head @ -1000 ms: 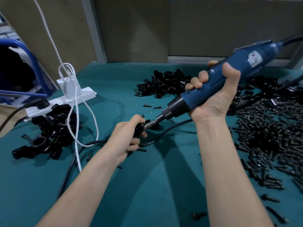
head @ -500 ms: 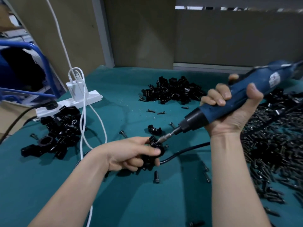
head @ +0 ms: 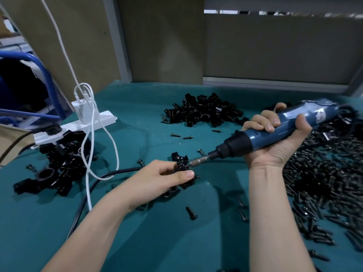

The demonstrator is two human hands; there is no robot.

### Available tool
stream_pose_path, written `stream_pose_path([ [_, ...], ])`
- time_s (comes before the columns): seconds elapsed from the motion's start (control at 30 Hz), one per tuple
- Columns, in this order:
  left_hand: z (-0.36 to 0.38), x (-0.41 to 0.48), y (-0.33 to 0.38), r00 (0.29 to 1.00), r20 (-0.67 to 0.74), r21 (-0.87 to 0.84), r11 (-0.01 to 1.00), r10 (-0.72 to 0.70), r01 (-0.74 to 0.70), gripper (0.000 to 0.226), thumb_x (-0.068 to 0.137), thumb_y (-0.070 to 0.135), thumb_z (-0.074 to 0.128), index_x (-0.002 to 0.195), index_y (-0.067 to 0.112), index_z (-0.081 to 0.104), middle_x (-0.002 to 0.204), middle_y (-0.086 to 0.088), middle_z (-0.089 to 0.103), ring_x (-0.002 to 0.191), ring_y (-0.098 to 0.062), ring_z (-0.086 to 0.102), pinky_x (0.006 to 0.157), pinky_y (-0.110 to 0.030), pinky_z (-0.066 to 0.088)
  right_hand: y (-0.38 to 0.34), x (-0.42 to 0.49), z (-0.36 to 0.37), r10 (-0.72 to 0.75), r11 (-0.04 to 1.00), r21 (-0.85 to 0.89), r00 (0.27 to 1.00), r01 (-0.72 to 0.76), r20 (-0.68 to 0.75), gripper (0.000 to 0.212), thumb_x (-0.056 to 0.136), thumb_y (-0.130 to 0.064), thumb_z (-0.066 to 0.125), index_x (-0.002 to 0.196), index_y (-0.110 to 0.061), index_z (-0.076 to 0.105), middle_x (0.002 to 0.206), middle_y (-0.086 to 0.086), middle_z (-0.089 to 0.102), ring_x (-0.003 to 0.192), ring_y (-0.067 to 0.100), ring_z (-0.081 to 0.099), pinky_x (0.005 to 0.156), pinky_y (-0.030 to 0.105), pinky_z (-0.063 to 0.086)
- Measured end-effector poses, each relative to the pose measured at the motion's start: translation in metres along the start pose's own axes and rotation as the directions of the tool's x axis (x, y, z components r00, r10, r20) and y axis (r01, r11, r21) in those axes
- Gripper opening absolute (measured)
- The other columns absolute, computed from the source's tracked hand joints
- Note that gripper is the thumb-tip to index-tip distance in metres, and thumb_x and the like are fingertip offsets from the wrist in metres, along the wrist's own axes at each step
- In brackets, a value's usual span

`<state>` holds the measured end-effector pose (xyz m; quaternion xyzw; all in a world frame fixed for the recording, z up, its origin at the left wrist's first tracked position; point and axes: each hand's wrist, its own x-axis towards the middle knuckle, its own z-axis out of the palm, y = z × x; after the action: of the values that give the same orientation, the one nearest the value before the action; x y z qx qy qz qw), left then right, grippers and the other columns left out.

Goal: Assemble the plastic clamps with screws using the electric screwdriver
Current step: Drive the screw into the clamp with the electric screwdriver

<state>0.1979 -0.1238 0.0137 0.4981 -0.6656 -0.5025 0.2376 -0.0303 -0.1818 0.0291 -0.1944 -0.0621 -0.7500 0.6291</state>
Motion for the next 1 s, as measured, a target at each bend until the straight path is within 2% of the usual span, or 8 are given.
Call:
stream_pose_path([
  [0.1,0.010,0.002,-0.005,1.000,0.015,-0.154,0.988,0.019,-0.016,0.042,0.074,0.055,0.065,0.098,0.020,0.071,0.092,0.002,0.071,0.079,-0.012,0.062,0.071,-0.031,0.052,0.001,-0.001,-0.005,-0.015,1.000,0.025,0.999,0.016,-0.038,0.027,0.077,-0.040,0.045,0.088,-0.017,0.053,0.053,-0.008,0.047,0.043,0.005,0.045,0.047,0.017,0.041],
  [0.17,0.016,0.004,-0.007,0.996,0.090,-0.438,0.898,-0.009,0.047,0.046,0.080,0.035,0.068,0.112,0.003,0.062,0.106,-0.012,0.072,0.069,-0.019,0.065,0.050,-0.026,0.050,0.001,-0.002,-0.010,-0.030,0.999,0.009,0.996,0.030,-0.081,0.026,0.076,-0.040,0.047,0.087,-0.017,0.053,0.054,-0.008,0.048,0.043,0.004,0.045,0.047,0.018,0.042],
  [0.23,0.020,0.005,-0.008,0.989,0.147,-0.621,0.775,-0.031,0.117,0.038,0.081,0.023,0.066,0.114,0.005,0.062,0.107,-0.016,0.071,0.056,-0.015,0.055,0.035,-0.016,0.033,0.002,-0.003,-0.015,-0.032,0.999,0.012,0.992,0.034,-0.119,0.026,0.075,-0.040,0.050,0.086,-0.017,0.054,0.054,-0.008,0.048,0.044,0.004,0.046,0.047,0.018,0.042],
  [0.37,0.020,0.011,-0.013,0.953,0.294,-0.767,0.578,-0.070,0.278,0.027,0.074,0.025,0.071,0.093,0.006,0.073,0.086,-0.011,0.065,0.048,-0.008,0.036,0.030,-0.013,0.022,0.003,-0.006,-0.024,-0.020,0.999,0.031,0.985,0.025,-0.170,0.025,0.075,-0.039,0.053,0.086,-0.017,0.056,0.056,-0.008,0.049,0.045,0.005,0.046,0.046,0.018,0.042],
  [0.5,0.012,0.015,-0.016,0.927,0.364,-0.880,0.293,-0.089,0.373,0.030,0.071,0.028,0.067,0.073,-0.001,0.063,0.086,-0.018,0.060,0.039,-0.008,0.037,0.022,-0.014,0.026,0.002,-0.006,-0.028,-0.012,0.999,0.040,0.986,0.019,-0.166,0.025,0.075,-0.038,0.054,0.087,-0.017,0.056,0.056,-0.009,0.050,0.045,0.005,0.046,0.047,0.018,0.043],
  [0.67,0.015,0.017,-0.019,0.881,0.459,-0.831,0.295,-0.118,0.472,0.053,0.083,0.054,0.054,0.073,0.002,0.059,0.081,-0.019,0.061,0.033,-0.009,0.038,0.024,-0.014,0.029,0.002,-0.005,-0.028,-0.008,0.999,0.030,0.983,0.014,-0.186,0.024,0.075,-0.038,0.056,0.086,-0.016,0.057,0.056,-0.008,0.051,0.045,0.006,0.047,0.046,0.020,0.044],
  [0.8,0.019,0.017,-0.019,0.853,0.501,-0.800,0.299,-0.145,0.520,0.044,0.089,0.041,0.049,0.072,0.002,0.059,0.071,-0.013,0.051,0.037,-0.012,0.040,0.028,-0.019,0.041,0.003,-0.005,-0.029,-0.003,1.000,0.018,0.979,0.007,-0.206,0.024,0.076,-0.037,0.057,0.085,-0.015,0.059,0.057,-0.007,0.051,0.046,0.006,0.048,0.047,0.020,0.044],
  [1.0,0.018,0.017,-0.017,0.855,0.494,-0.787,0.337,-0.157,0.517,0.028,0.075,0.028,0.059,0.068,0.001,0.061,0.081,-0.016,0.062,0.035,-0.008,0.035,0.020,-0.014,0.024,0.006,-0.005,-0.028,0.043,0.999,0.031,0.981,-0.038,-0.190,0.025,0.077,-0.037,0.056,0.085,-0.014,0.058,0.057,-0.008,0.050,0.045,0.005,0.047,0.046,0.019,0.044],
])
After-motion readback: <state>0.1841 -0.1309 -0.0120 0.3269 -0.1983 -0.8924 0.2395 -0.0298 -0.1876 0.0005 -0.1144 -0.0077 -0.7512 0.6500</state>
